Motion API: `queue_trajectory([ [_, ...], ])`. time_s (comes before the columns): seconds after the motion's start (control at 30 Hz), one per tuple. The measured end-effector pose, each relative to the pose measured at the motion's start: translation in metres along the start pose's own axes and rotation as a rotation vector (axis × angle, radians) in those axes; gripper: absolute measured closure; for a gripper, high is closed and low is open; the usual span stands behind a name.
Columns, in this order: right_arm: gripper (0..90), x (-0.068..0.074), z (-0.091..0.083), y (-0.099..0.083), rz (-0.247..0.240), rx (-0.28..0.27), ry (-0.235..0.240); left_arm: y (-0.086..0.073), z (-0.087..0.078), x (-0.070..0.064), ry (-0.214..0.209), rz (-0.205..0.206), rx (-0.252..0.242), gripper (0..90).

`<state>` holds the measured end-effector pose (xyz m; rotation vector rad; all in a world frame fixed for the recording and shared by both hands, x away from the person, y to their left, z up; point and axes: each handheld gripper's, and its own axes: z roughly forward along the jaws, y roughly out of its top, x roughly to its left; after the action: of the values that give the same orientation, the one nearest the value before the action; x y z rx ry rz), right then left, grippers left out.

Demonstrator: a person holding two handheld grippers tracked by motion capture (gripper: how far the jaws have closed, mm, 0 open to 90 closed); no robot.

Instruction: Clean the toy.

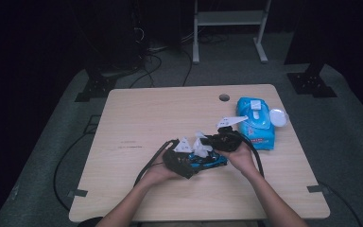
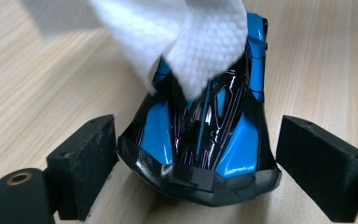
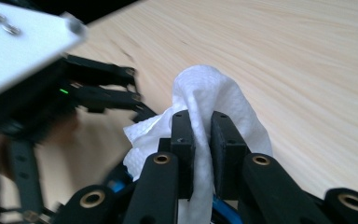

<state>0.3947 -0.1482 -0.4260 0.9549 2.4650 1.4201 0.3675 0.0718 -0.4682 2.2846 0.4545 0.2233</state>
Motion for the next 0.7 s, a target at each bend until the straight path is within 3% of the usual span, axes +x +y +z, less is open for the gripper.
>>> queue_trajectory([
  [0.1, 79.9, -0.003, 0.002, -0.003, -0.019, 0.049, -0.020, 0.001, 0.004, 0.003, -0.014, -0.015, 0.006, 14.1],
  [0.17, 79.9, -0.005, 0.013, -0.012, -0.028, 0.091, -0.011, 0.000, 0.004, 0.003, -0.032, -0.014, 0.000, 21.3],
  [0.3, 79.9, -0.001, 0.023, -0.019, -0.036, 0.109, -0.008, 0.000, 0.002, 0.004, -0.040, -0.008, 0.009, 21.7],
  [0.4, 80.0, -0.004, 0.021, -0.022, -0.022, 0.104, -0.011, -0.001, 0.002, 0.004, -0.044, -0.013, -0.002, 22.0],
  [0.47, 80.0, -0.012, 0.010, -0.027, -0.027, 0.117, -0.054, -0.002, 0.001, 0.004, -0.044, -0.002, 0.005, 22.0],
  [0.63, 80.0, -0.029, -0.013, -0.037, 0.016, 0.116, -0.103, -0.002, 0.001, 0.005, -0.044, -0.001, 0.007, 22.0],
  [0.7, 80.0, -0.030, -0.014, -0.037, 0.020, 0.122, -0.105, -0.002, 0.001, 0.004, -0.043, -0.003, 0.006, 22.0],
])
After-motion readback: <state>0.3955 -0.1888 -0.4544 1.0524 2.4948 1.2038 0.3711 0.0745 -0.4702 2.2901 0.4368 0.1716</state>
